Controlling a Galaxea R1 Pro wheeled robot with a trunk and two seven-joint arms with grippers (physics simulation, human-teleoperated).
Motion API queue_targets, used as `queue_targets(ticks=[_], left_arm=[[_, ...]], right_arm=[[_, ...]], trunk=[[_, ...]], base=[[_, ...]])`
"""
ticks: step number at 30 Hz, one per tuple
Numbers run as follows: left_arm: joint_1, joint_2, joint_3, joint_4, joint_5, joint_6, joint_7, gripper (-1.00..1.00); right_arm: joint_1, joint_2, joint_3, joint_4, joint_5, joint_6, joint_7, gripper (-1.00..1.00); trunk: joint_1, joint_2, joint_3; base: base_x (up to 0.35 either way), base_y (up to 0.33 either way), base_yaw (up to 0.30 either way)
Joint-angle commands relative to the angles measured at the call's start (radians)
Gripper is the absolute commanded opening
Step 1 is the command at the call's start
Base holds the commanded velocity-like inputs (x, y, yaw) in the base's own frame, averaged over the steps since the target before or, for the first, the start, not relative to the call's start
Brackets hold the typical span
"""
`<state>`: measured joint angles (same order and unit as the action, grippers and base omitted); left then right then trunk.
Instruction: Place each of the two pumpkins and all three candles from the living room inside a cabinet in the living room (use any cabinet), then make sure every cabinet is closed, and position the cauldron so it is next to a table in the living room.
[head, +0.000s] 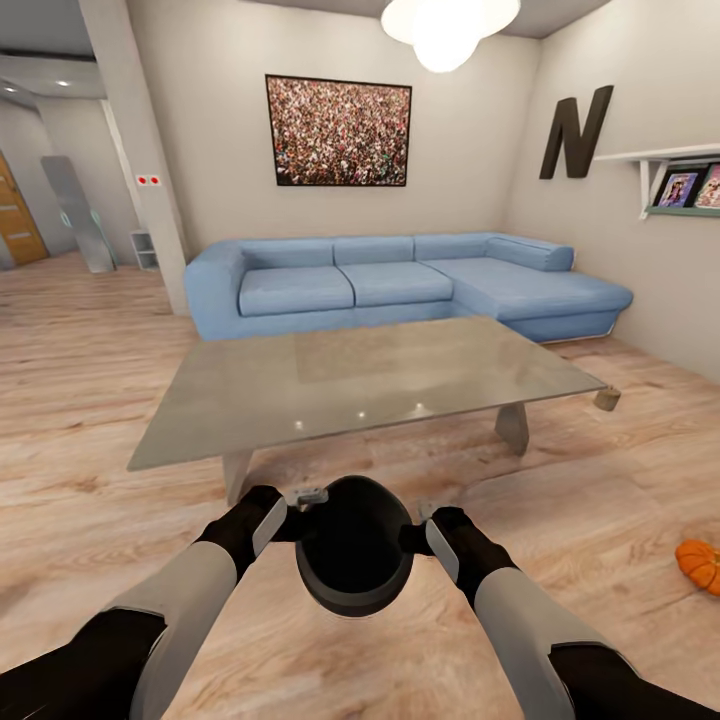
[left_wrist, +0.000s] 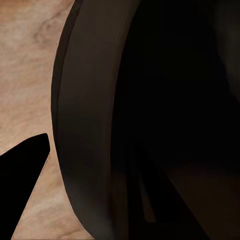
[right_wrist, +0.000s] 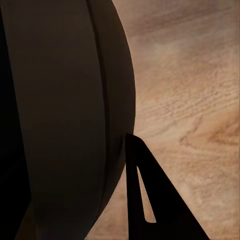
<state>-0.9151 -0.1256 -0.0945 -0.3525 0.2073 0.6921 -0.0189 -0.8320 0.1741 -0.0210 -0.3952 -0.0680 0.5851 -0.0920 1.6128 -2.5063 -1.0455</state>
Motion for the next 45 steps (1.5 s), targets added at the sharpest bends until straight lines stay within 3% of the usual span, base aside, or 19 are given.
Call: queue_targets(ticks=[1, 11, 26, 41, 45], left_arm=[[0.0, 0.005, -0.014, 0.0, -0.042, 0.004, 0.004, -1.0], [0.0, 0.005, -0.014, 0.0, -0.042, 0.004, 0.005, -1.0], [0.0, 0.005, -0.014, 0.0, -0.042, 0.004, 0.005, -1.0], [0.0, 0.005, -0.014, 0.0, -0.042, 0.003, 0.005, -1.0], [0.001, 0.005, -0.014, 0.0, -0.042, 0.003, 0.005, -1.0]], right_arm=[[-0.001, 0.0, 0.006, -0.016, -0.042, 0.001, 0.037, -1.0], [-0.001, 0.0, 0.006, -0.016, -0.042, 0.001, 0.037, -1.0], [-0.001, 0.0, 0.006, -0.016, -0.042, 0.001, 0.037, -1.0], [-0.001, 0.0, 0.006, -0.016, -0.042, 0.001, 0.037, -1.0], [-0.001, 0.0, 0.006, -0.016, -0.042, 0.001, 0.037, -1.0]], trunk=[[0.0, -0.001, -0.001], [0.0, -0.001, 0.001], [0.0, -0.001, 0.013], [0.0, -0.001, 0.014], [0.002, -0.001, -0.001]], base=[[0.296, 0.0, 0.0], [0.179, 0.0, 0.025], [0.024, 0.0, 0.215], [0.062, 0.0, 0.023], [0.001, 0.0, 0.0]])
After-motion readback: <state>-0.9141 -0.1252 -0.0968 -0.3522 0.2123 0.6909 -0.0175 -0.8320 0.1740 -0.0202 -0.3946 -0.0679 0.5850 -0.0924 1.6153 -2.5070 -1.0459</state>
